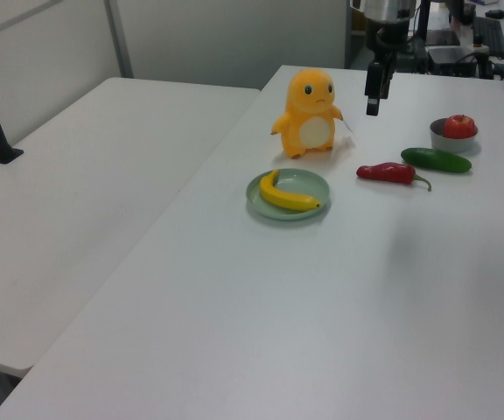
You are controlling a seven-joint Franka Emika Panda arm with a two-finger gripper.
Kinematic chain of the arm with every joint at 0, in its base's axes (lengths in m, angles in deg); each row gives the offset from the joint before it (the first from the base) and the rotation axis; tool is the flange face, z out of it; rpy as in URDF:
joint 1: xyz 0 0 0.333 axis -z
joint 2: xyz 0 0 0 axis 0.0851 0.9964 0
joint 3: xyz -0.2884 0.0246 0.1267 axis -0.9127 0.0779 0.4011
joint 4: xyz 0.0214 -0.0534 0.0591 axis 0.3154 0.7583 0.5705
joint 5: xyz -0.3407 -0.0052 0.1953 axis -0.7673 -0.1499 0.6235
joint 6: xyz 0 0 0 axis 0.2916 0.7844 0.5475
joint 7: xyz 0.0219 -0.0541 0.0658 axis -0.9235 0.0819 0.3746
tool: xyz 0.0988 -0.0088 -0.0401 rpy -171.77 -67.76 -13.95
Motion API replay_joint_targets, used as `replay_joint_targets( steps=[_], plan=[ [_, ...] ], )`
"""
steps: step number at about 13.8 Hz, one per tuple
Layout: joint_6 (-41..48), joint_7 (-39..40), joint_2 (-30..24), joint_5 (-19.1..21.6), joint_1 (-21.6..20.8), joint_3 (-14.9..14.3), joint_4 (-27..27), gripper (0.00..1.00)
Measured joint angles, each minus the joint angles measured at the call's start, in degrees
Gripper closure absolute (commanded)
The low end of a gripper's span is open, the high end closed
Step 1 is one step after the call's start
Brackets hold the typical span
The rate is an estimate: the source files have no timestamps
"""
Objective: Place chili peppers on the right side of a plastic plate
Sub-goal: 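Move the open gripper toward the red chili pepper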
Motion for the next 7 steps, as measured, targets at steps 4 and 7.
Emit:
replay_joint_targets(
  steps=[4,7],
  plan=[
    [-0.90,0.17,-0.22,0.00,0.12,0.00,0.68,0.00],
    [-1.00,0.18,-0.32,0.00,0.13,0.00,1.02,0.00]
  ],
)
